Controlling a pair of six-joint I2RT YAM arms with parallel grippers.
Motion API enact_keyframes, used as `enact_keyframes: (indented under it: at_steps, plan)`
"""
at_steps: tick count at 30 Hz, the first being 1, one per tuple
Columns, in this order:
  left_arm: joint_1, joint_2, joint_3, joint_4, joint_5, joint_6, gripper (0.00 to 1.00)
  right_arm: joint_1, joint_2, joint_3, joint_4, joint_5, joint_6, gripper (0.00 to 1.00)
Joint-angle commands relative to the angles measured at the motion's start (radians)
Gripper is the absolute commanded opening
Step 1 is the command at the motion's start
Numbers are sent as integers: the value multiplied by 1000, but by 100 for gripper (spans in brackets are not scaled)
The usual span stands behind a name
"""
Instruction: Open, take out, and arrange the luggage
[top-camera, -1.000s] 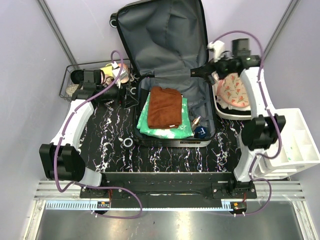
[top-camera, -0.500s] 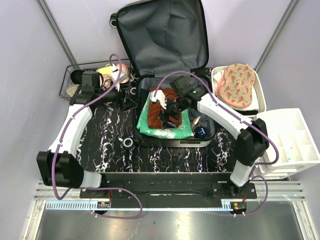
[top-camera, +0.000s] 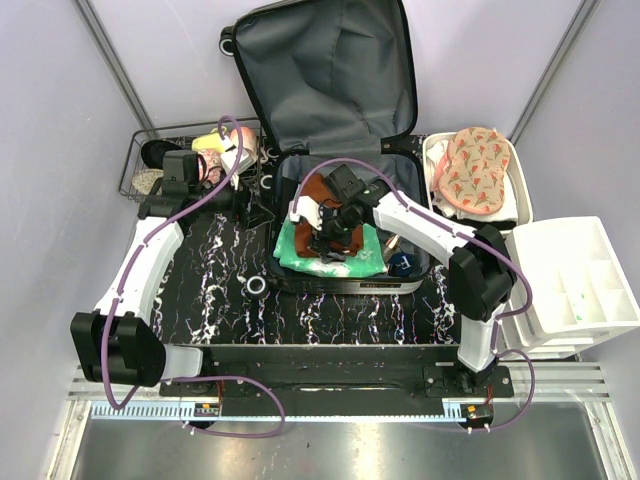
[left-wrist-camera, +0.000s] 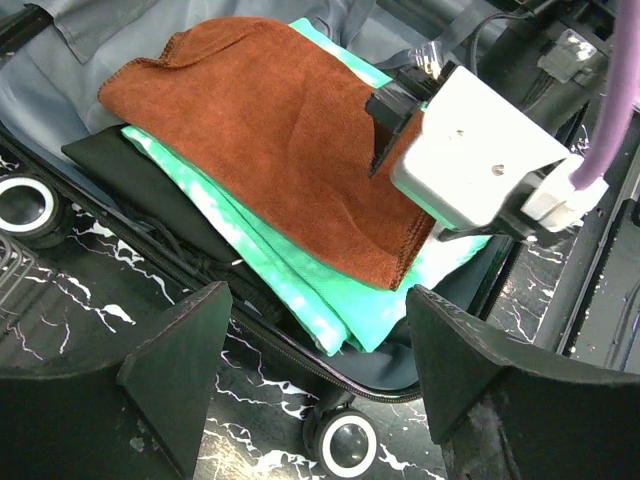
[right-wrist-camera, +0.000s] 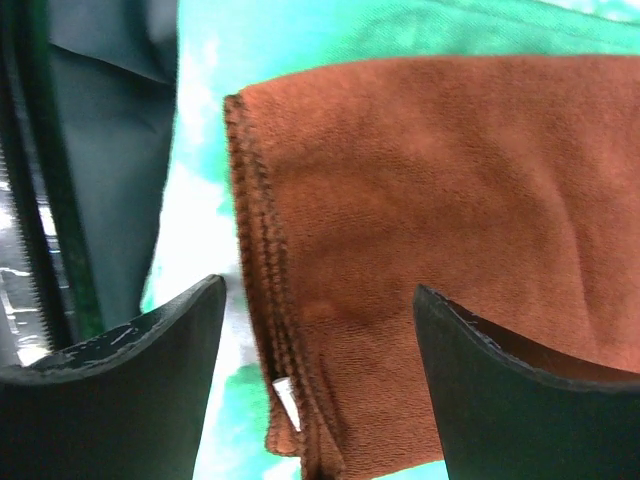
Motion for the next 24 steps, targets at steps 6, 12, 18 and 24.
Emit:
enact_keyframes:
  at_steps: [6, 12, 18, 24]
  plan:
    - [1, -35, -6, 39, 1, 8, 75, 11, 14, -34, 110, 186, -68, 59]
    - [1, -31, 2, 36, 0, 15, 75, 9, -10, -16, 116, 212, -73, 12]
    - [4, -23, 10, 37, 9, 14, 75, -25, -75, 58, 124, 228, -42, 0]
    - [6, -20, 11, 46, 18, 8, 75, -129, -182, 117, 157, 249, -86, 0]
